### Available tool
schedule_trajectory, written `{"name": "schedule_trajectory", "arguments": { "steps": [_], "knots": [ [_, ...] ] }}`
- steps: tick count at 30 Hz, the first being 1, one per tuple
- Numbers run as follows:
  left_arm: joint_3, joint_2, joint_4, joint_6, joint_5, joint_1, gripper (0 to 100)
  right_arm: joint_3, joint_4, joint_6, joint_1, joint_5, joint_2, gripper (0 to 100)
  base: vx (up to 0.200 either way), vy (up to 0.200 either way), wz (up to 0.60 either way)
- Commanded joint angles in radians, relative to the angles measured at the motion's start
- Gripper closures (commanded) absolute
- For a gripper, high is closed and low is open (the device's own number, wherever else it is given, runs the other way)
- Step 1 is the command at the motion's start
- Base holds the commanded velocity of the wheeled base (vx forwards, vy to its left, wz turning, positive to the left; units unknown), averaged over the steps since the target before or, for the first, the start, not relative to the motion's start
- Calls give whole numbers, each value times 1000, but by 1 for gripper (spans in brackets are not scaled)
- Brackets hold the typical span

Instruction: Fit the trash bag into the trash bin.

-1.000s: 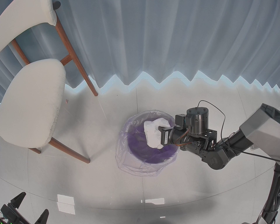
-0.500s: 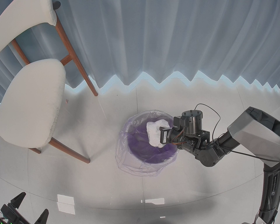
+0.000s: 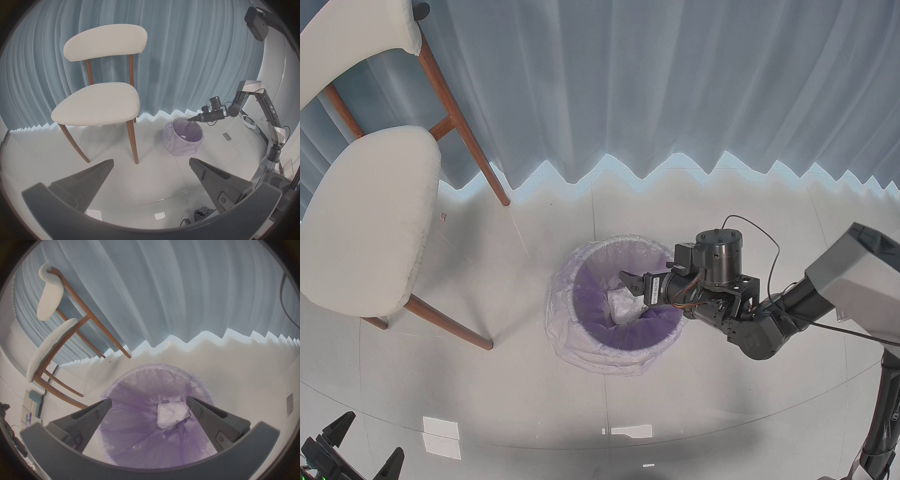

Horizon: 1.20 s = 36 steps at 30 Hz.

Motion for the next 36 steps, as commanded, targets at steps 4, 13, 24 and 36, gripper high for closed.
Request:
{"name": "schedule_trajectory", "arguments": {
  "steps": [4,13,24,36],
  "knots": [
    [18,4,0,0,0,0,0,314,-1,4,-83,1,-415,0,0,0,0],
    [18,5,0,0,0,0,0,608,-110,2,-250,4,-788,0,0,0,0],
    [18,5,0,1,0,0,0,967,-47,-42,-261,-1,-1265,0,0,0,0],
    [18,4,-2,0,2,0,0,1081,520,-93,-322,-8,-1797,0,0,0,0]
  ]
}}
